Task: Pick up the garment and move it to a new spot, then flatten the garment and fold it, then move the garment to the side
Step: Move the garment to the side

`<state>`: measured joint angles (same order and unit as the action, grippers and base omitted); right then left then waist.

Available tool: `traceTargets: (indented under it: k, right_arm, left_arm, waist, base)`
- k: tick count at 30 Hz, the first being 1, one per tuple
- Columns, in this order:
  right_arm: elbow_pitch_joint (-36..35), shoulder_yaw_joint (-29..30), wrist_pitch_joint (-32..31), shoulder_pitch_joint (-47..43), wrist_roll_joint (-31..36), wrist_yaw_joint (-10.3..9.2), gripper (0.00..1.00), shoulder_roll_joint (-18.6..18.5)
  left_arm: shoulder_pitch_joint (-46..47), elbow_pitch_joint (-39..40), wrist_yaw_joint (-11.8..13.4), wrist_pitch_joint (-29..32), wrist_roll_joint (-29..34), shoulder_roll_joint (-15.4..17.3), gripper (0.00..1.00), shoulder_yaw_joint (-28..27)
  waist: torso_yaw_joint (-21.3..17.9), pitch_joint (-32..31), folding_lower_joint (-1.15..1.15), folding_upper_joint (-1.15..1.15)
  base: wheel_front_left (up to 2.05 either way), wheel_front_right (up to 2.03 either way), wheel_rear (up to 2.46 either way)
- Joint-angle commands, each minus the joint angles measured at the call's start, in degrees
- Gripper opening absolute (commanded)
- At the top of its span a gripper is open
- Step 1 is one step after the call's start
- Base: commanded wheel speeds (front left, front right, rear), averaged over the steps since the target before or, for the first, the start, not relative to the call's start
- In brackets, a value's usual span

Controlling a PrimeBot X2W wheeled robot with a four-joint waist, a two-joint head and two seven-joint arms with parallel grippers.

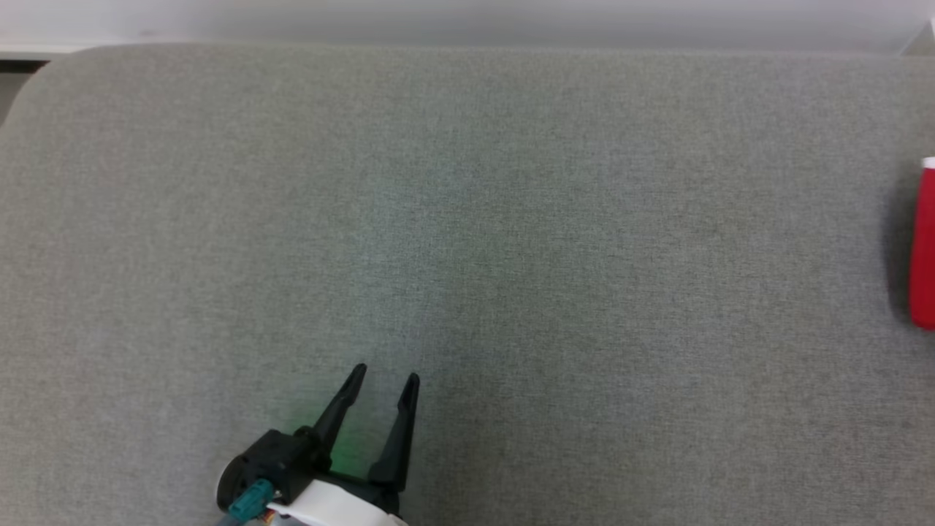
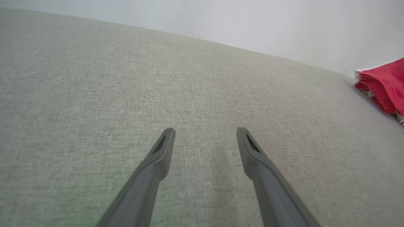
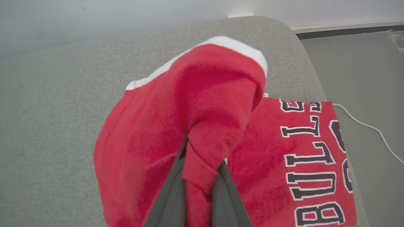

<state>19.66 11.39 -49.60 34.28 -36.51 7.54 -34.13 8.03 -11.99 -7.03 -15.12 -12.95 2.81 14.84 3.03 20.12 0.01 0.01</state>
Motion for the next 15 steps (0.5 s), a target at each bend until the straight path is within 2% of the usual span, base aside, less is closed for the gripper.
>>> traceTargets:
  k: [1, 2, 3, 5, 9, 12, 15]
  right_arm:
    - [0.07, 0.09, -0.20, 0.29, 1.49, -0.13, 0.36, -0.41]
    - [0.20, 0.52, -0.02, -0.51, 3.76, -0.13, 0.89, -1.00]
    - [0.59, 1.16, 0.62, -1.38, 6.22, -0.14, 1.00, -1.58]
    - [1.01, 2.05, 3.53, -2.61, 12.14, -0.14, 1.00, -2.82]
    - [2.49, 3.29, 8.34, -4.97, 19.26, -0.14, 1.00, -1.78]
    - [1.19, 4.52, 12.91, -6.75, 20.94, -0.14, 1.00, -0.34]
    - [-1.43, 6.39, 18.00, -9.48, 19.71, -0.14, 1.00, 2.46]
  left_arm:
    - [0.62, -0.07, 0.03, 0.00, 0.77, 0.44, 1.00, -0.41]
    - [0.68, -0.13, -0.06, 0.00, 0.68, 0.53, 1.00, -0.78]
    - [0.76, -0.17, -0.14, 0.00, 0.65, 0.54, 1.00, -1.07]
    - [0.98, -0.29, -0.26, 0.00, 0.89, 0.52, 1.00, -1.43]
    - [0.73, -0.88, -0.36, 0.00, 0.91, 0.51, 1.00, -2.20]
    - [0.26, -0.33, -0.42, 0.00, 0.45, 0.44, 1.00, -2.70]
    - [-0.82, 0.65, -0.43, 0.00, -0.06, 0.37, 1.00, -3.71]
  waist:
    - [0.09, 0.59, -0.01, -0.01]
    - [0.15, 0.77, -0.01, -0.01]
    - [0.19, 0.88, -0.01, -0.01]
    - [0.26, 0.91, -0.01, -0.01]
    - [0.11, -0.26, -0.01, -0.01]
    - [-0.08, -1.86, -0.01, -0.01]
    - [-0.21, -4.08, -0.01, -0.01]
  base:
    - [0.00, 0.00, 0.00]
    - [0.00, 0.00, 0.00]
    - [0.00, 0.00, 0.00]
    - [0.00, 0.00, 0.00]
    - [0.00, 0.00, 0.00]
    - [0.00, 0.00, 0.00]
    - [0.00, 0.00, 0.00]
